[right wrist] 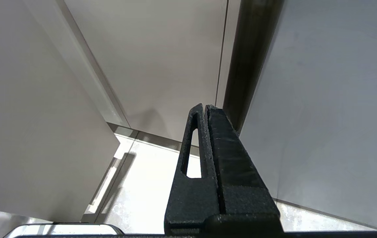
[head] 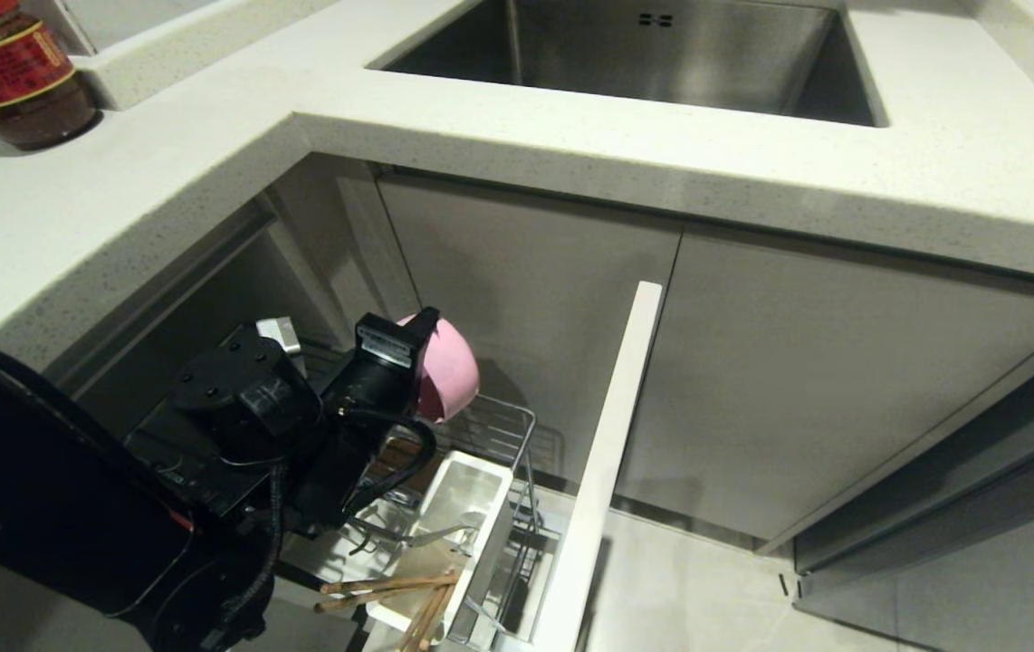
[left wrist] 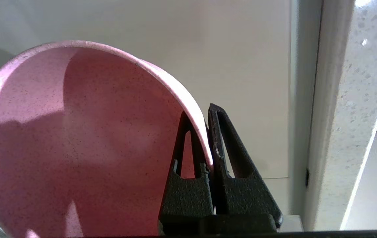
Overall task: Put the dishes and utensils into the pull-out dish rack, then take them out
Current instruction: Pick up the bowl and place it in the cupboard
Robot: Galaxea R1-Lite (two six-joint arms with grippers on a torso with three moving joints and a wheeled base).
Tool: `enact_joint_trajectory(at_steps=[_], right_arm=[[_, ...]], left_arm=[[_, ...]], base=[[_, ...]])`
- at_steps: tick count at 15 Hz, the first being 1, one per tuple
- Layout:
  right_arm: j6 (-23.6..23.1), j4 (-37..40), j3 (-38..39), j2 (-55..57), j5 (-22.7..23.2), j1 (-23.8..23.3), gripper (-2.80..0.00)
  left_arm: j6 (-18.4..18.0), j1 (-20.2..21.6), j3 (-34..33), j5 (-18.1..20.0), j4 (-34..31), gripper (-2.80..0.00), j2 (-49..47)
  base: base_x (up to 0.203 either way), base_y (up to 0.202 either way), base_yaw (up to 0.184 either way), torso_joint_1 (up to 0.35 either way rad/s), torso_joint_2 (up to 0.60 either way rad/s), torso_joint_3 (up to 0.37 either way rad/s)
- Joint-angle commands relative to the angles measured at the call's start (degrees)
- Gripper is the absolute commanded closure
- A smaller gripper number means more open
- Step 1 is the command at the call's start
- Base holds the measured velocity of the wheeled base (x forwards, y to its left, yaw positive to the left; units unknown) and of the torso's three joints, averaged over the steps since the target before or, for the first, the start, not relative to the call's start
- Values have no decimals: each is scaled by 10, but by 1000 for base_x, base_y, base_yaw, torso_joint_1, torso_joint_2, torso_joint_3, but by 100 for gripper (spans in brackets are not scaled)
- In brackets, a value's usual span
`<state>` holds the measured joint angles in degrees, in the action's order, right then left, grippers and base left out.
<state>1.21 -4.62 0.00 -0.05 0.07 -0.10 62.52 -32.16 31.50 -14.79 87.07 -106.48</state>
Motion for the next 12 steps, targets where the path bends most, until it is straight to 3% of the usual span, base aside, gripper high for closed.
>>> enact_joint_trajectory(at_steps=[1, 12], right_arm=[[0, 0, 15, 0, 0, 0, 0], [0, 0, 15, 0, 0, 0, 0]], left_arm=[[32, 3, -7, 9, 6, 0, -6], [52, 42, -4, 52, 6, 0, -60]], base=[[0, 0, 0, 0, 0, 0], [0, 0, 0, 0, 0, 0]])
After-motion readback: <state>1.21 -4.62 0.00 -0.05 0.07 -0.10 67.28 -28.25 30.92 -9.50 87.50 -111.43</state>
